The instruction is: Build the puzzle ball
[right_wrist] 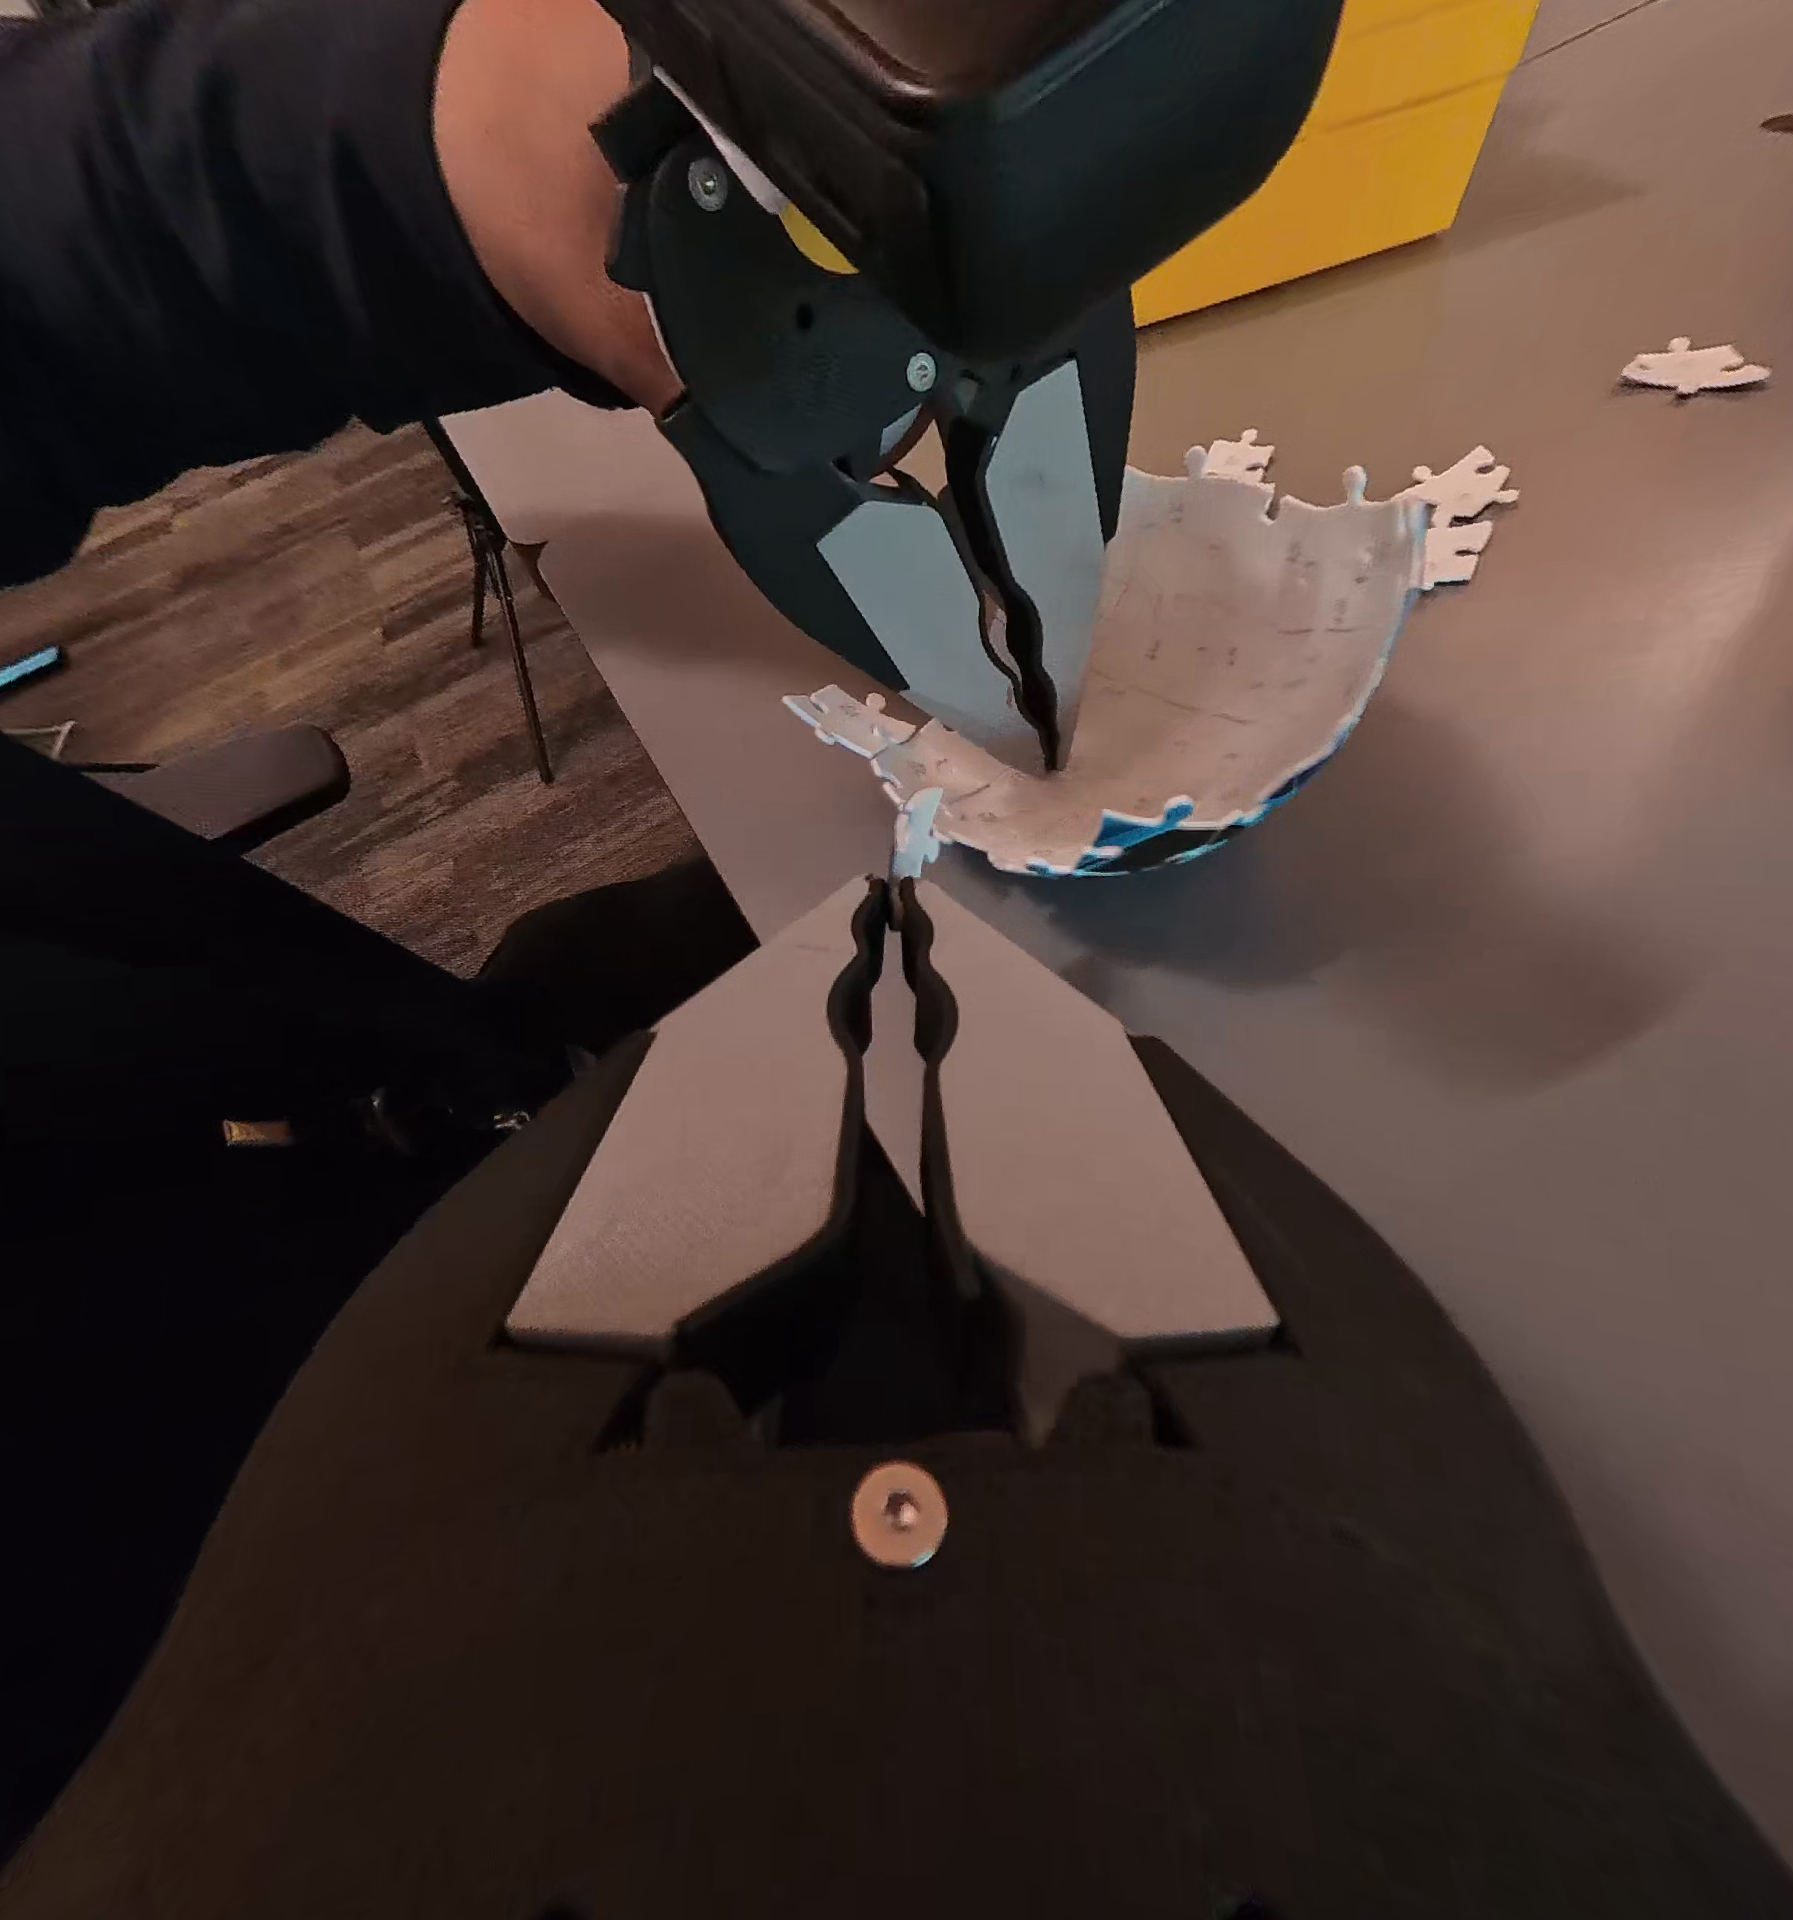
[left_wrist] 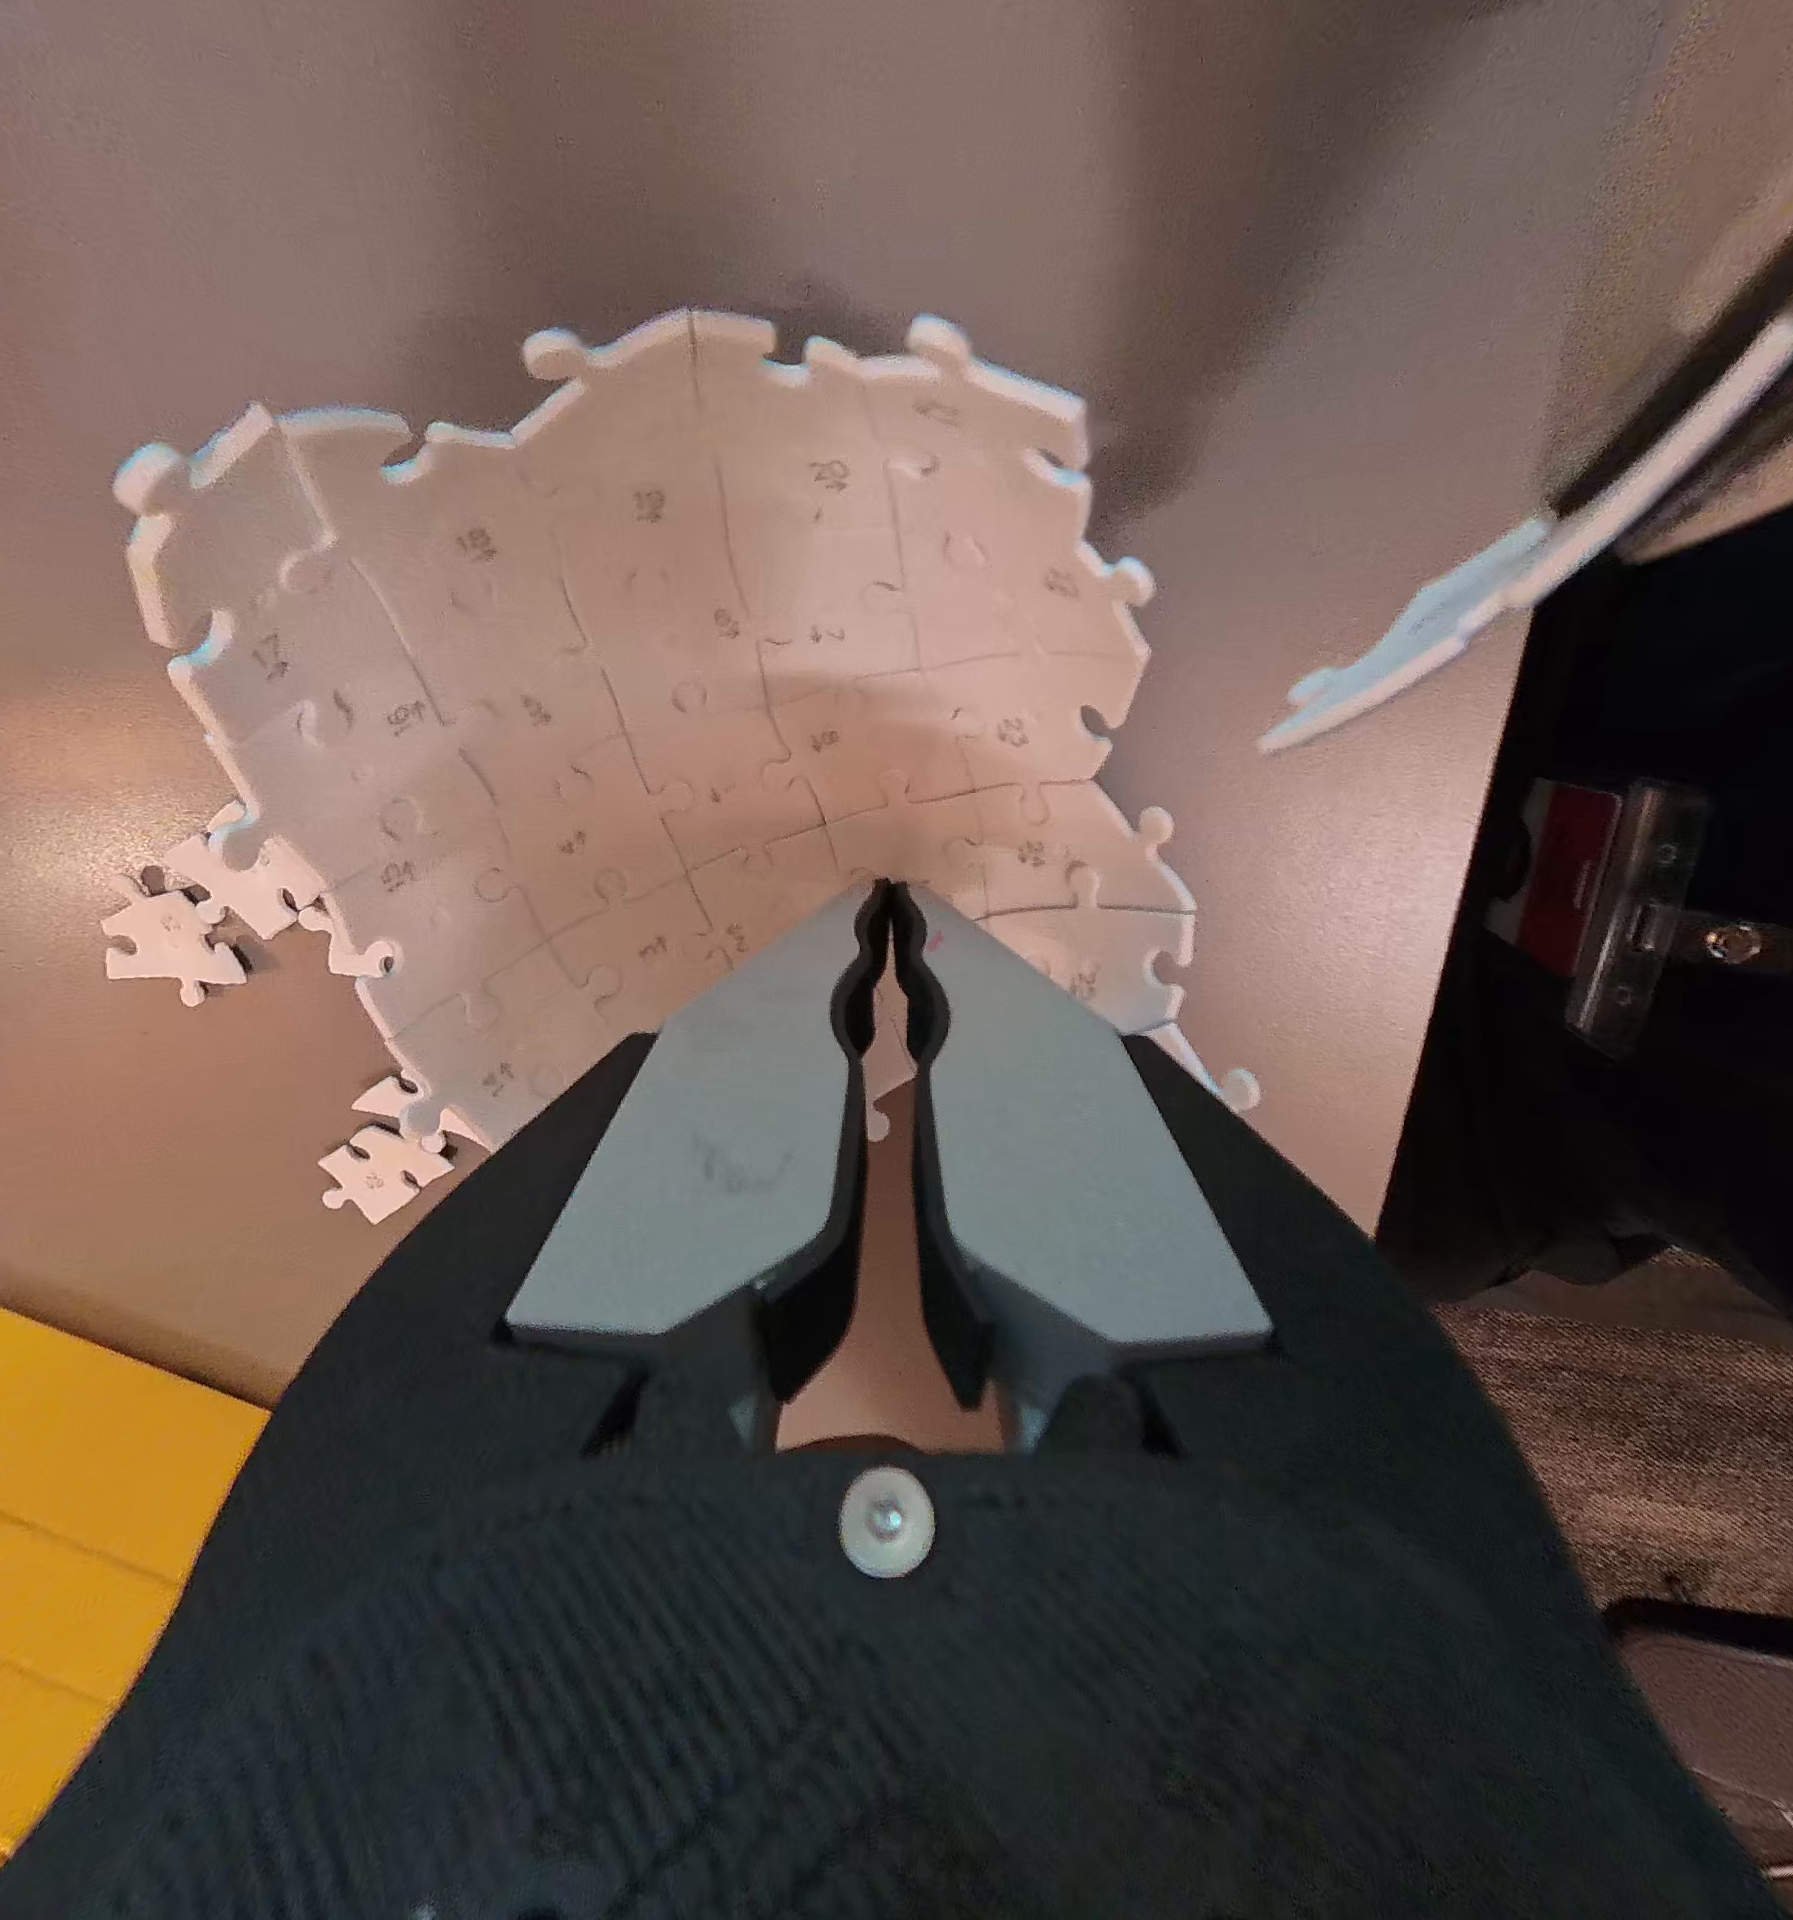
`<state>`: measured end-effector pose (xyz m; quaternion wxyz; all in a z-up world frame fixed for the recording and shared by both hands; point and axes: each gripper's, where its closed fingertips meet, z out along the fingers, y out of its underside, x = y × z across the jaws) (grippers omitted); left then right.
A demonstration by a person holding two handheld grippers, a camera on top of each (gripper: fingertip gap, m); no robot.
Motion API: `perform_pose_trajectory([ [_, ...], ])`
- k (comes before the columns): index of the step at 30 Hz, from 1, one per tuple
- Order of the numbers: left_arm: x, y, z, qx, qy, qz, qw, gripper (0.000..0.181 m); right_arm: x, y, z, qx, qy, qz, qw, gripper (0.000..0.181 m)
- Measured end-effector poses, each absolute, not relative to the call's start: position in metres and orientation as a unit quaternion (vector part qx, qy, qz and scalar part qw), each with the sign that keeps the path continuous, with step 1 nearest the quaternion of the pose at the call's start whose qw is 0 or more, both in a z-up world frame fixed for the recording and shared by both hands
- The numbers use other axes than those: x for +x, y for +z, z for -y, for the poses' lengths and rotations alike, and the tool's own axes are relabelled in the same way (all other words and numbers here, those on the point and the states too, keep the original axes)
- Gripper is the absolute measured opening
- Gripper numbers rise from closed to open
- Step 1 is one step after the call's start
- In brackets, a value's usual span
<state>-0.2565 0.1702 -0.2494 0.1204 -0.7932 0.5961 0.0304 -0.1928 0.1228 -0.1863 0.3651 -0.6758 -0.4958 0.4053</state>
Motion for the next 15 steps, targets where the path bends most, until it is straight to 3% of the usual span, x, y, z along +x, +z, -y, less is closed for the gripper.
perform_pose_trajectory([
  [15,-0.255,-0.25,-0.158,-0.795,0.017,-0.602,0.08,0.0,-0.189,-0.195,-0.171,-0.693,0.305,0.509,0.409,0.0],
])
